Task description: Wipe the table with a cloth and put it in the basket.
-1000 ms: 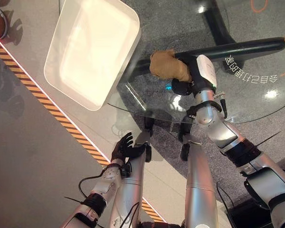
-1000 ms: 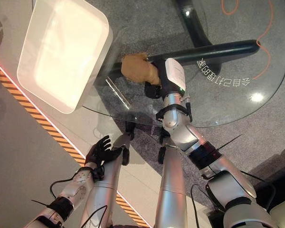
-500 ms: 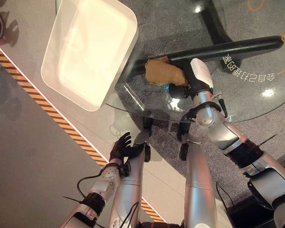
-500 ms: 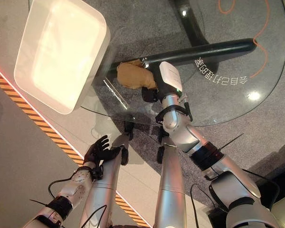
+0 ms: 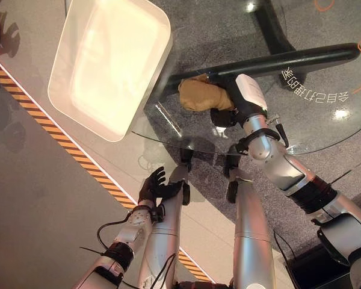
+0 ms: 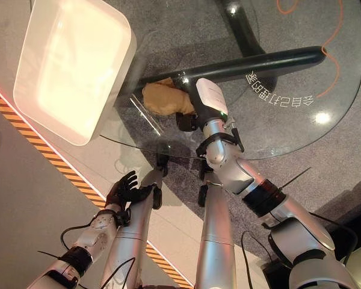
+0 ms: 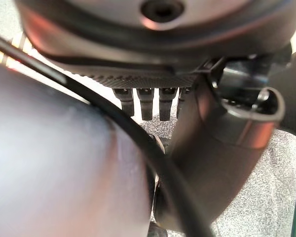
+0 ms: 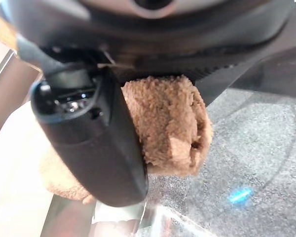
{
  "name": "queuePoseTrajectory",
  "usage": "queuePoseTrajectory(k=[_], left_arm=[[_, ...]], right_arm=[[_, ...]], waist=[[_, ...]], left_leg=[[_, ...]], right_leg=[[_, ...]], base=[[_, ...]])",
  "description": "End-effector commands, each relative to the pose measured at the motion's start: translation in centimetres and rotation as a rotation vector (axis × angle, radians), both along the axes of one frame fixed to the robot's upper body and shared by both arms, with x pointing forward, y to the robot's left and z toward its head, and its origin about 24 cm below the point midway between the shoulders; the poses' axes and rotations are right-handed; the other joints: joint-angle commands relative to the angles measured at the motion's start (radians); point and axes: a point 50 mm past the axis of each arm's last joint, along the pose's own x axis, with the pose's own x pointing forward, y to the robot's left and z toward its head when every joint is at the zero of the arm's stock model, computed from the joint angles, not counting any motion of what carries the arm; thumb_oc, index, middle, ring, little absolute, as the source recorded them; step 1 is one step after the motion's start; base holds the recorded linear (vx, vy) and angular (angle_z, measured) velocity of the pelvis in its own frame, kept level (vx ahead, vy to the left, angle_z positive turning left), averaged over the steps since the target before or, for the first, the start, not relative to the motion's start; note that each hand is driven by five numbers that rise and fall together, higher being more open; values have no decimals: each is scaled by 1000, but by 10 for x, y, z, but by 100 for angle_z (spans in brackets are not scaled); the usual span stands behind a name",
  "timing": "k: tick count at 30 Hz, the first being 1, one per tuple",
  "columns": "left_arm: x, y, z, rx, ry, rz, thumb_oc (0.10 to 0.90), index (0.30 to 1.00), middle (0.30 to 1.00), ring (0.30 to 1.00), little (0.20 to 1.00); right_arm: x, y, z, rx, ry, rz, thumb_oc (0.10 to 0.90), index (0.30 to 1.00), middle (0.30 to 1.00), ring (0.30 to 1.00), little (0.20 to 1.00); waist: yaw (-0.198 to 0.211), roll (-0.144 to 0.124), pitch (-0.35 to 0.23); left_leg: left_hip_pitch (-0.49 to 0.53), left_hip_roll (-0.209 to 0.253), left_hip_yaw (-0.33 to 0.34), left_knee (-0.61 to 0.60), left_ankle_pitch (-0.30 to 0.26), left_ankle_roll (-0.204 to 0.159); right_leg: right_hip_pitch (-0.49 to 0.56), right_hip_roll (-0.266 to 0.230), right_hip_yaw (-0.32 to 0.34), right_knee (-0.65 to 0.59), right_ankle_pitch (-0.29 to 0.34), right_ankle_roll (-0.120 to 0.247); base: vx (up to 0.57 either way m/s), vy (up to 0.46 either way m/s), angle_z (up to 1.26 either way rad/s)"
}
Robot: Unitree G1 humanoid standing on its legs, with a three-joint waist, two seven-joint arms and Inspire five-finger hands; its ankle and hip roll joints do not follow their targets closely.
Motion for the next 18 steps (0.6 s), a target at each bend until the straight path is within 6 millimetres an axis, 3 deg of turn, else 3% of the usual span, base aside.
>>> queuePoseTrajectory(k=[1,10,13,15,18], left_arm=[[-50,3,-47,44,203,-11,800,900,900,900,900],[-48,5,-48,44,208,2,800,900,900,900,900],[-50,6,-51,47,212,7,800,900,900,900,900],[-53,10,-54,56,217,15,800,900,900,900,900],[-53,14,-55,62,220,27,800,900,900,900,900]], right_arm=[[-28,40,33,8,-165,247,100,300,300,300,200],[-19,10,55,127,-371,-4,100,300,300,300,200],[-13,-10,65,168,-442,-135,100,300,300,300,200],[-7,-37,77,228,-510,-288,100,300,300,300,200],[-4,-61,87,288,-550,-402,100,300,300,300,200]], waist=[[19,5,1],[15,0,1],[14,-4,1],[13,-11,1],[9,-19,1]], left_leg=[[12,-37,52,33,-76,39],[18,-34,52,38,-83,42],[21,-34,49,38,-87,45],[19,-31,47,46,-94,45],[19,-31,45,49,-99,46]], right_leg=[[-7,46,-30,-129,112,22],[-1,50,-22,-126,112,22],[2,50,-22,-128,115,22],[-1,49,-18,-121,117,23],[-1,52,-17,-121,119,24]], base=[[0,0,0],[0,0,0],[0,0,0],[0,0,0],[0,0,0]])
